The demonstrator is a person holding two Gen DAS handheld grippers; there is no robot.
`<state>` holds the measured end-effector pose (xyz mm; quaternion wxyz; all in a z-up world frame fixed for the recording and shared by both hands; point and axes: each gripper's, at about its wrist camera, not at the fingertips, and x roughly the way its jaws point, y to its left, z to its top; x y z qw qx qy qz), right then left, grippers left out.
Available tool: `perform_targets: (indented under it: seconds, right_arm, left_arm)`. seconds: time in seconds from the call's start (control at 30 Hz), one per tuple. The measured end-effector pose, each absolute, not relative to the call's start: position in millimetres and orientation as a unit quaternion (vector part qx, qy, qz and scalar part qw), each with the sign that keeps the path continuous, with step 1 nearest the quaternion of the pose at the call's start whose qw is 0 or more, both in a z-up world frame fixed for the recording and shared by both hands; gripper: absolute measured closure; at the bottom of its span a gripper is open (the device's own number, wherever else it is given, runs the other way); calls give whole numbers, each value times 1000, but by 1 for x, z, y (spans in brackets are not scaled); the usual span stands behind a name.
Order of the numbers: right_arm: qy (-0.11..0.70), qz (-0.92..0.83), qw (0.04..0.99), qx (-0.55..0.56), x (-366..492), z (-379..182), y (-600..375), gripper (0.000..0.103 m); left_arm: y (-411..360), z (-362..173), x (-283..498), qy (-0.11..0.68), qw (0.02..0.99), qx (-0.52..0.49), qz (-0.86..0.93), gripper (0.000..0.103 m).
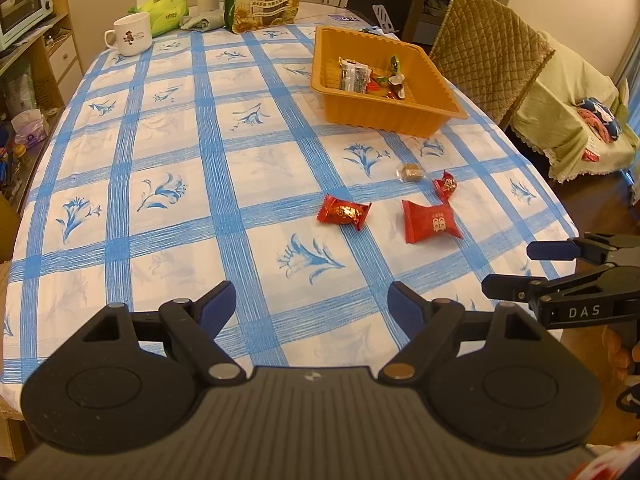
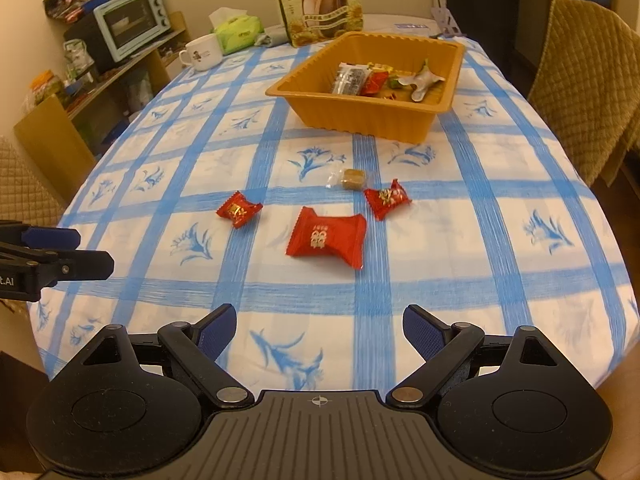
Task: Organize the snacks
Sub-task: 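Lower the right tool onto the large red packet and close it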
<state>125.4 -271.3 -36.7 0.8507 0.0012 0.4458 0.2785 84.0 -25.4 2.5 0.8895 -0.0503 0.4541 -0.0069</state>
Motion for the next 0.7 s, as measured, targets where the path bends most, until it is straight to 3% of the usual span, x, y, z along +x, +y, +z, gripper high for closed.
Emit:
perform_targets:
  seconds: [0.43,0.7]
  right_arm:
    - [408,343,845,-40,160,-37,-263,13]
    - [386,390,832,-77,180,-45,-254,22]
  left_arm:
    - [-37,-3,104,456,888,-61,17,22]
    - [-42,-10,110,461,884,-71,39,22]
